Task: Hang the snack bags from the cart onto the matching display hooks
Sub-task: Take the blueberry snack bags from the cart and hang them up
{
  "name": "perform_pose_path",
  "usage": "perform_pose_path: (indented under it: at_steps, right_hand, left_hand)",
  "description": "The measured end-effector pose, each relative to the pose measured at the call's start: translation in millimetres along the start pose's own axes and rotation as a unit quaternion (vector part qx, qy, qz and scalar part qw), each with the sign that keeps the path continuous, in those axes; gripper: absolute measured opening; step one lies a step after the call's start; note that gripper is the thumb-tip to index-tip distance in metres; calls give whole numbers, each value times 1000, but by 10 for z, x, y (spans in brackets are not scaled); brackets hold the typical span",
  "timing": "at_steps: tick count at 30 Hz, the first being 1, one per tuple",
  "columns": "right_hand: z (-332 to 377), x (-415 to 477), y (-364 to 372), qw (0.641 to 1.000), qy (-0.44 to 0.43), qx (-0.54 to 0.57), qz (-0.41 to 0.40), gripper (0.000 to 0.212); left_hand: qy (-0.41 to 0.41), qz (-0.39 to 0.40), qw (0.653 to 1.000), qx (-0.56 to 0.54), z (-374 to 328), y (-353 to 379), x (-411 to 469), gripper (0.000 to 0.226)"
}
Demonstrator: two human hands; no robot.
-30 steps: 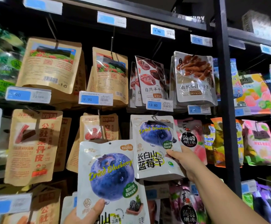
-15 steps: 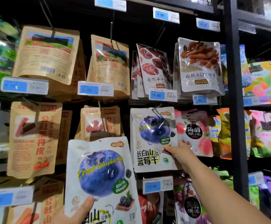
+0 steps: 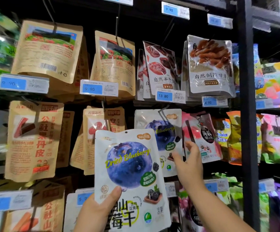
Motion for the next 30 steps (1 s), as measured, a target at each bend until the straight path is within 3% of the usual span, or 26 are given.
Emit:
perform_pose_path:
  at_steps: [3,6,8,10,13,16,20,23,30]
  right_hand:
    - [59,-144,85,982,60,144,109,17]
    - [64,-365,216,925,159,220,268,39]
    - [28,-527,223,894,183,238,333,49]
    - [18,-647,194,881,177,244,364,45]
    - [-83,-623,69,896,191,267,298,42]
    - [-140,-498,-77,916,189,265,233,53]
    - [-176,-363,-196,928,182,271,181,50]
    - [-162,-282,-257,929,172,284,163,51]
    - [-117,-111,-308,939,142,283,134,34]
  left_hand:
    - [23,5,1000,-14,-12,120,53,16]
    - [27,3,999,-19,-27,243,58,10]
    - [20,-2,1000,-14,-16,311,65,5]
    - [19,-17,1000,-18,-21,381,98,6]
    - [40,5,999,-16,-61,544,137,6]
    - [53,50,997,-1,-130,728,157,15]
    - [40,90,995,-17,-148,854,158,18]
    - [-13,132,988,-75,-50,884,113,26]
    - [-51,82,995,-39,97,590,45,14]
Point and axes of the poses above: each hand's wrist, its own x-axis towards the middle knuckle, its own y-axis out of the palm, z = x × y, the point moved 7 cm from there along x, towards the middle knuckle
